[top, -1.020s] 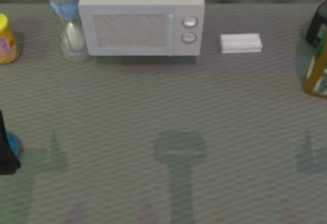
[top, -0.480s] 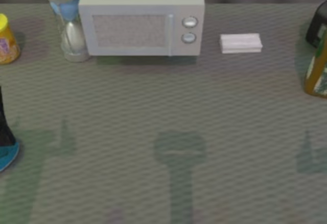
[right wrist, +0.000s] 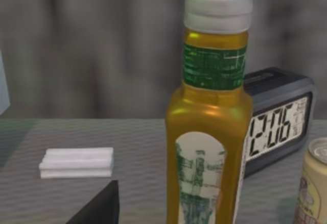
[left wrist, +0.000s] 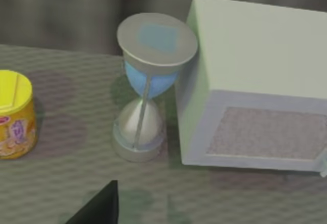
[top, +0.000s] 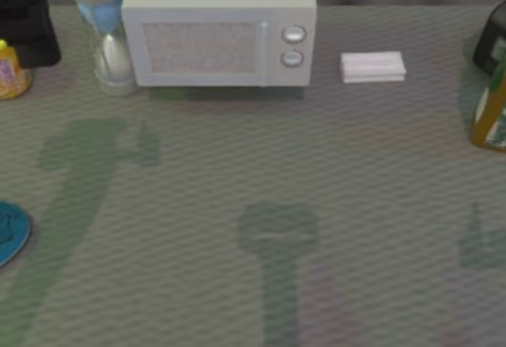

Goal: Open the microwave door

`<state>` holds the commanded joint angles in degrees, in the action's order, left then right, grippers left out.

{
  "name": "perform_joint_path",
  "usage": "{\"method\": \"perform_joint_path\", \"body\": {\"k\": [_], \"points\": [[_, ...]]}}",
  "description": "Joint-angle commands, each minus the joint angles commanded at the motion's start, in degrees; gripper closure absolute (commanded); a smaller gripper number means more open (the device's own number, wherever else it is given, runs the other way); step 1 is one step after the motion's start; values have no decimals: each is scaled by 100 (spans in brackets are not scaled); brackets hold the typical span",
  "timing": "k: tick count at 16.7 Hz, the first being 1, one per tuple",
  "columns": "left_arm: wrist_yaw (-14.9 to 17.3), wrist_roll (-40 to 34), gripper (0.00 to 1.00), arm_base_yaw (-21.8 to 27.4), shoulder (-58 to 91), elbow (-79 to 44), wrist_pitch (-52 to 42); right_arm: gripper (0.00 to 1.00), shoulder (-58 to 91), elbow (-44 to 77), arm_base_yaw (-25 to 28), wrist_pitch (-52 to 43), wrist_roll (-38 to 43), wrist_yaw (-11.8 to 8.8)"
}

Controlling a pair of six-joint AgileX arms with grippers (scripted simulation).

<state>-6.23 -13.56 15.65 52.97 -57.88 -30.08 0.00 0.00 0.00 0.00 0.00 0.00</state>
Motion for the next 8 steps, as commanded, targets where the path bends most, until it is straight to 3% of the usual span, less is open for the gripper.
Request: {"method": "perform_joint_path", "body": {"k": [8], "points": [[-614, -1079, 0, 1204, 4449, -4710, -2429, 0, 0, 0, 0, 0, 0, 0]]}}
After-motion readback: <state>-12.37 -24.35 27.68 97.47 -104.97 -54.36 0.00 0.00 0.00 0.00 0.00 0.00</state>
